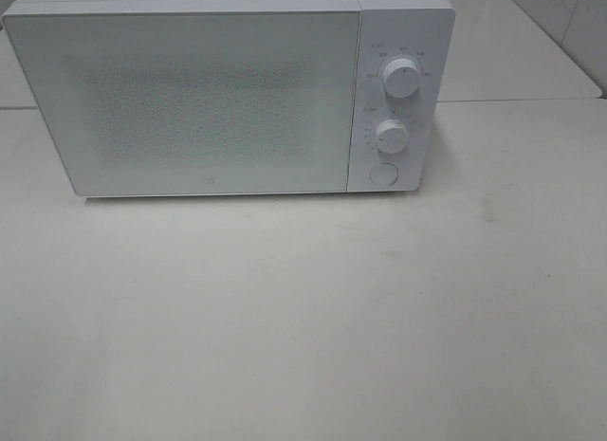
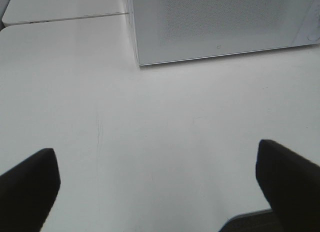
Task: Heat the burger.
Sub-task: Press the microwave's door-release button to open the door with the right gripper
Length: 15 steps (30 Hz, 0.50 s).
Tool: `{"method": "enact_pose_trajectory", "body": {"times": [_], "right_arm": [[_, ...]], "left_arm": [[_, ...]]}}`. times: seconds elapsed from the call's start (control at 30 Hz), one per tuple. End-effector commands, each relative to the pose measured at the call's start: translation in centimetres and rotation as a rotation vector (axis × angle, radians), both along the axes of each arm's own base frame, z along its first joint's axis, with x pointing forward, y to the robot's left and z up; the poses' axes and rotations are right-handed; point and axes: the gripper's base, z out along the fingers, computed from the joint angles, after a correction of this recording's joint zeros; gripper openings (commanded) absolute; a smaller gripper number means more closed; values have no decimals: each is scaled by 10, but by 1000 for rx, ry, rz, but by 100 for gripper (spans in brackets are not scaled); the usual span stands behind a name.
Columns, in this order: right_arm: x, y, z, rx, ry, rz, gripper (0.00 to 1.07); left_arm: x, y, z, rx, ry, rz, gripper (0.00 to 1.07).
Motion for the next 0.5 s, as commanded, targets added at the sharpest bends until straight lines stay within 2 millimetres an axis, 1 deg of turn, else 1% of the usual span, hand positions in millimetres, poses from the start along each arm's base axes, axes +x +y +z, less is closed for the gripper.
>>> {"method": "enact_pose_trajectory", "body": {"times": [0.03, 0.1, 0.17, 0.2, 0.27, 0.3, 0.37, 0.4, 0.43, 0.47, 0.5], "right_arm": [[7, 0, 17, 4, -54, -10, 73], [10, 1, 20, 5, -62, -10, 73], [23, 1, 25, 6, -82, -11, 73], [23, 1, 25, 6, -82, -11, 73], [41, 2, 32, 8, -102, -12, 73], [41, 2, 32, 8, -102, -12, 73], [55, 3, 36, 10, -120, -13, 73], [55, 3, 36, 10, -120, -13, 73], [58, 3, 37, 10, -126, -13, 73], [68, 4, 39, 11, -134, -14, 73], [68, 4, 39, 11, -134, -14, 73]], "left_arm": [[-2, 0, 0, -9, -29, 1, 100], [-2, 0, 0, -9, -29, 1, 100], [-2, 0, 0, -9, -29, 1, 100], [-2, 0, 0, -9, -29, 1, 100], [-2, 0, 0, -9, -29, 1, 100], [-2, 0, 0, -9, -29, 1, 100], [-2, 0, 0, -9, -29, 1, 100], [-2, 0, 0, -9, -29, 1, 100], [-2, 0, 0, -9, -29, 1, 100], [-2, 0, 0, -9, -29, 1, 100], [-2, 0, 0, -9, -29, 1, 100]]}}
